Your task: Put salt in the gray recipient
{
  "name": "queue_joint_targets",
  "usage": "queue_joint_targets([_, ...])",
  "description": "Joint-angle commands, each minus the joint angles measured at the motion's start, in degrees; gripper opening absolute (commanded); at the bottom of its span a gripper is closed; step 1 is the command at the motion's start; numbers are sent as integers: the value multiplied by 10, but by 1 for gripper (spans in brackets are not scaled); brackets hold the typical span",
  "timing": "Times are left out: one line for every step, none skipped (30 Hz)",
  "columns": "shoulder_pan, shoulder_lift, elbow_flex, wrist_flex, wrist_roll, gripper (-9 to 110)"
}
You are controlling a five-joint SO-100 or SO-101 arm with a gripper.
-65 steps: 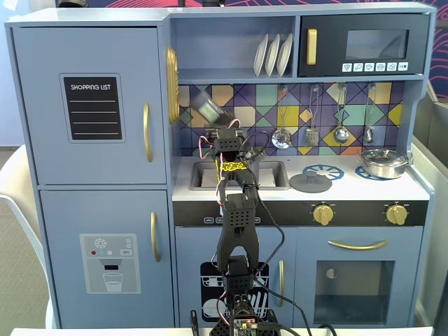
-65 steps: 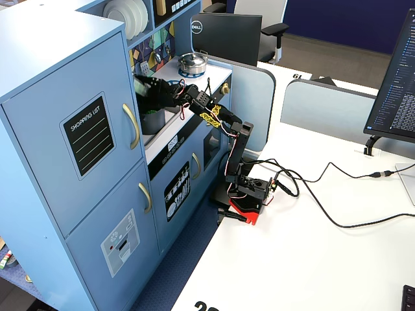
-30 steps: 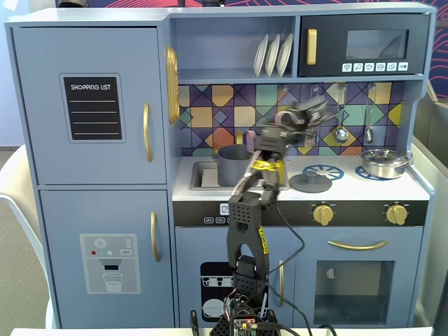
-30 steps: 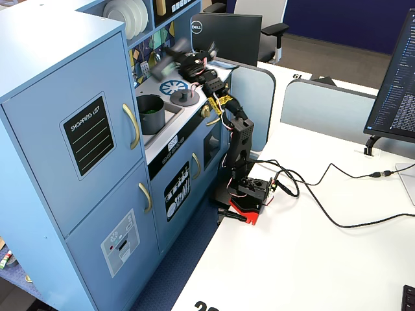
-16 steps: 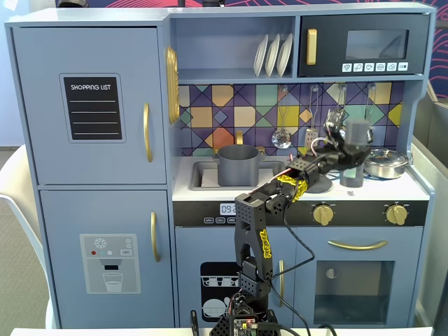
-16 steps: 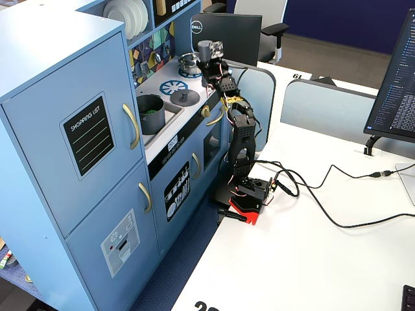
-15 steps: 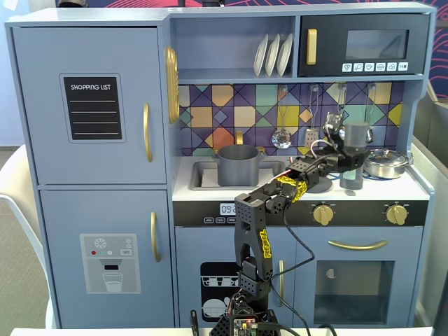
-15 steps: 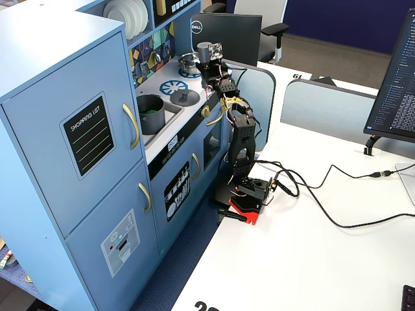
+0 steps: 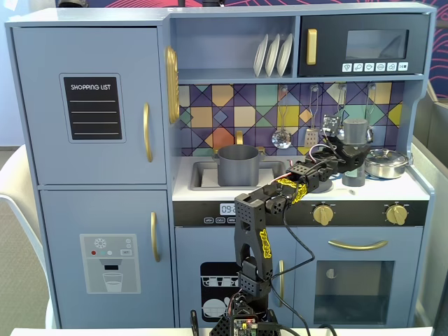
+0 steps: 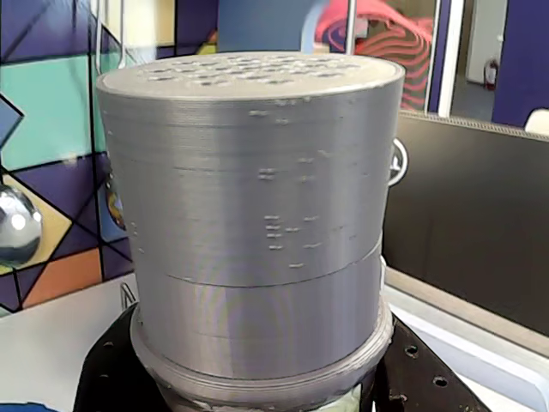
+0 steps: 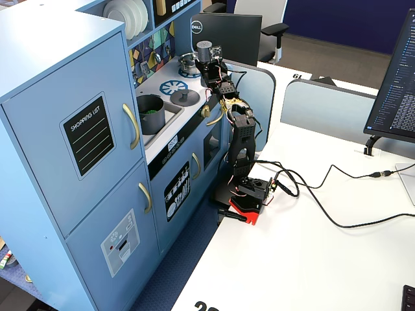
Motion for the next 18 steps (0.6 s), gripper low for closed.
queue_joint_targets([-2,8,-5,-22,30,0])
queue_joint_targets([-3,8,-3,-24,33,0])
queue_joint_targets([-4,7,0,-28,35,0])
queue_joint_targets([-4,5,4,-33,37,0])
queue_joint_targets([-5,2,5,-36,39,0])
queue_joint_targets([-5,-1,8,-39,40,0])
queue_joint_targets([-5,-2,13,-42,40,0])
queue_joint_targets([-6,-3,18,-47,40,0])
queue_joint_targets([-6,-4,23,-48,40,0])
queue_joint_targets([-6,-6,27,-51,40,0])
queue_joint_targets([-5,-7,33,-54,40,0])
queue_joint_targets([-4,-9,39,-62,39,0])
queue_joint_targets([-4,-10,44,-70,39,0])
queue_joint_targets([-4,-11,48,-76,39,0])
queue_joint_targets([-4,-12,52,-79,39,0])
queue_joint_targets([-4,-13,54,-79,39,0])
queue_joint_targets([-4,-14,54,-79,39,0])
queue_joint_targets([-4,-15,55,-80,39,0])
